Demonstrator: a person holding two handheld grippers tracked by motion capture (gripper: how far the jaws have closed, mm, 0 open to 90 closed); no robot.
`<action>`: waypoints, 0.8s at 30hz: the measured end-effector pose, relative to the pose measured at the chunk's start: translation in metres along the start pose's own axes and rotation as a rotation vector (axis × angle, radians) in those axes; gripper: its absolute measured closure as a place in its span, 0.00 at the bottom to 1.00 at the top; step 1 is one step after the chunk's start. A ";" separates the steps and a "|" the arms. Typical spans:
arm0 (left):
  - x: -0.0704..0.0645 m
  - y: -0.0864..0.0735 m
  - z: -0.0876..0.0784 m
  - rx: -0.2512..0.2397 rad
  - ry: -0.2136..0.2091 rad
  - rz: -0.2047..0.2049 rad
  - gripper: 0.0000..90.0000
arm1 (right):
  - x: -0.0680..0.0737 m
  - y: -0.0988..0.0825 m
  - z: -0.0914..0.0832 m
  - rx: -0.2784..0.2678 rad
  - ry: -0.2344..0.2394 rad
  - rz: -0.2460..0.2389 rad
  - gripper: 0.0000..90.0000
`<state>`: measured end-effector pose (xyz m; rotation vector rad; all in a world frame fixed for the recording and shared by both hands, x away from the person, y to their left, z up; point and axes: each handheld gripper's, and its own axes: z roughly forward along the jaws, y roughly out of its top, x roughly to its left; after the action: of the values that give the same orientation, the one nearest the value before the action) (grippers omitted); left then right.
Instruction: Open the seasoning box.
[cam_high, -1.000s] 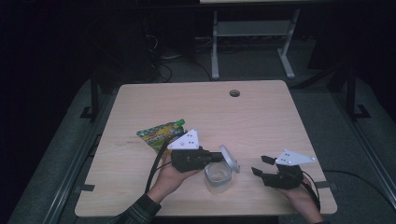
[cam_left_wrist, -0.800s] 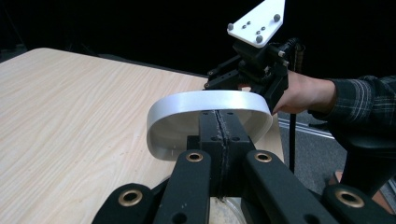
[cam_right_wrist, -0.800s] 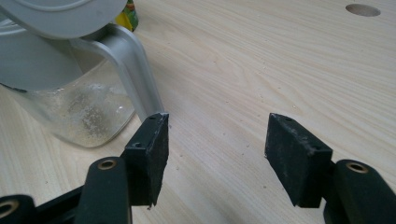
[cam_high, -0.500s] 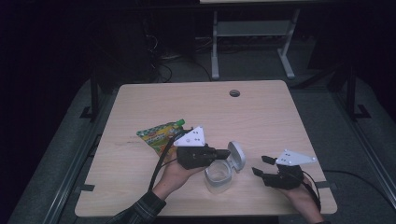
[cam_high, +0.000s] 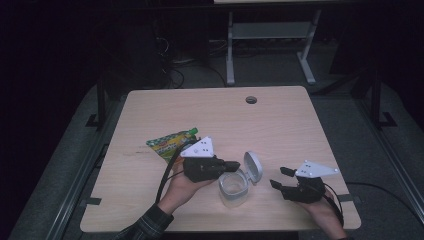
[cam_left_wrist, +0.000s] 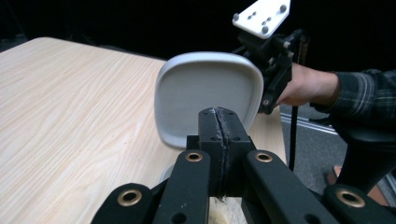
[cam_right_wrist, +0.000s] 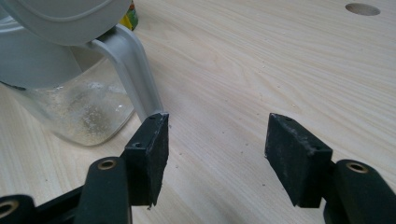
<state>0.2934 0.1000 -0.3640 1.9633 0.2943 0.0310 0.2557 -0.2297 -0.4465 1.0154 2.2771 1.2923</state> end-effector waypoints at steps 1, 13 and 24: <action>0.000 -0.001 -0.001 0.004 0.003 -0.005 0.97 | 0.000 0.000 0.000 -0.001 0.000 -0.001 0.44; 0.000 -0.017 -0.022 0.039 0.041 -0.026 0.90 | 0.000 -0.001 0.001 0.003 0.003 0.002 0.44; -0.002 -0.030 -0.038 0.051 0.069 -0.046 0.87 | 0.000 -0.001 0.002 0.007 0.005 0.001 0.44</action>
<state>0.2801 0.1454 -0.3761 2.0079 0.3882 0.0620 0.2564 -0.2294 -0.4485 1.0165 2.2862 1.2897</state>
